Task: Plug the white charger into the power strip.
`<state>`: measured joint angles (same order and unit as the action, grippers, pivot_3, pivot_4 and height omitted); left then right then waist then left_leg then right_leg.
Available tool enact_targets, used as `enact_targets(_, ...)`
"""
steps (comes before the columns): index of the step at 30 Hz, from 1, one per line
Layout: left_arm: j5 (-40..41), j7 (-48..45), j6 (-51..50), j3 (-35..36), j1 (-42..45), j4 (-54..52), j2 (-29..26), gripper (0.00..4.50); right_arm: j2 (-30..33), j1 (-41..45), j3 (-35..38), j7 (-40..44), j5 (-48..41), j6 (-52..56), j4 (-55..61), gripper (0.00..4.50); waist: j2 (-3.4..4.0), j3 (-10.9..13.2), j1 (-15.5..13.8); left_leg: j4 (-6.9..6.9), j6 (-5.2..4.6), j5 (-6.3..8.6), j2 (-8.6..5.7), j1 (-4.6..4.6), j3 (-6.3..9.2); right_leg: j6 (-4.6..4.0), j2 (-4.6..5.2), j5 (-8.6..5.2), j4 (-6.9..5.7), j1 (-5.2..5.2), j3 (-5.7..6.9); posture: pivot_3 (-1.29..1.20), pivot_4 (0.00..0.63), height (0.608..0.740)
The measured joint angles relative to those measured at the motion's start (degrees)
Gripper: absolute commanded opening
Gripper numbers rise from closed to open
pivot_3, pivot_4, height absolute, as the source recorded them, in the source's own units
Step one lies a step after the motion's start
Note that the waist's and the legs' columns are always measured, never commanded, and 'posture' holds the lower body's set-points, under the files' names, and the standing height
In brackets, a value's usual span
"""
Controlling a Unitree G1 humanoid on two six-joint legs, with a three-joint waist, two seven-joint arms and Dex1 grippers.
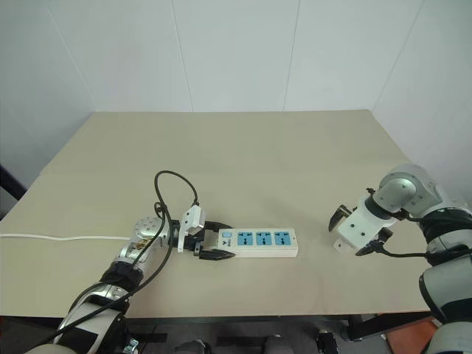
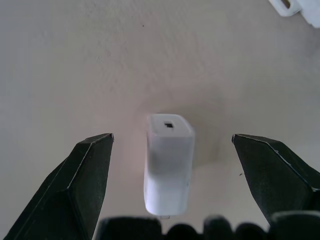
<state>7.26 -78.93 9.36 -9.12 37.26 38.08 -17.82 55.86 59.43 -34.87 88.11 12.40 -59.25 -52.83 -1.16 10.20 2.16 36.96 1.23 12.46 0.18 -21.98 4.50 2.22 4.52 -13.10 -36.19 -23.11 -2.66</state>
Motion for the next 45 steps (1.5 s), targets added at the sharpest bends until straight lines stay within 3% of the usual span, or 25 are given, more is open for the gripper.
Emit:
enact_targets(27, 0.0, 0.66, 0.05, -0.7, 0.01, -0.28, -0.55, 3.28, -3.03, -0.5, 0.8, -5.06, 9.63, 4.91, -1.89, 4.5, 0.0, -0.01, 0.22, 0.03, 0.0, 0.0, 0.0, 0.14, 0.0, -0.01, 0.0, 0.01, -0.01, 0.14, -0.01, 0.0, 0.15, 0.74)
enact_targets(30, -0.01, 0.73, 0.06, -0.75, 0.01, -0.29, -0.58, 3.28, -3.23, -0.41, 0.8, -4.82, 9.97, 4.98, -2.13, 3.98, -0.01, -0.01, 0.22, 0.03, 0.0, 0.0, 0.0, 0.16, 0.0, -0.01, -0.01, 0.01, -0.02, 0.15, -0.01, 0.0, 0.15, 0.74)
enact_targets(39, 0.02, 0.8, 0.08, -0.71, 0.01, -0.29, -0.89, 3.28, -3.29, -0.42, 0.82, -3.39, 9.92, 6.57, -2.25, 1.19, 0.0, -0.01, 0.4, 0.03, 0.0, 0.0, 0.0, 0.17, 0.0, -0.01, -0.01, 0.02, -0.02, 0.15, -0.02, 0.0, 0.15, 0.74)
enact_targets(45, 0.01, 0.83, 0.21, -0.78, 0.01, -0.29, -0.85, 3.28, -3.47, -1.62, 2.02, -1.68, 8.39, 8.54, 0.09, 1.15, 0.0, -0.01, 0.37, 0.03, 0.0, 0.0, 0.0, 0.16, 0.0, -0.01, -0.01, 0.02, -0.02, 0.13, -0.02, 0.0, 0.15, 0.74)
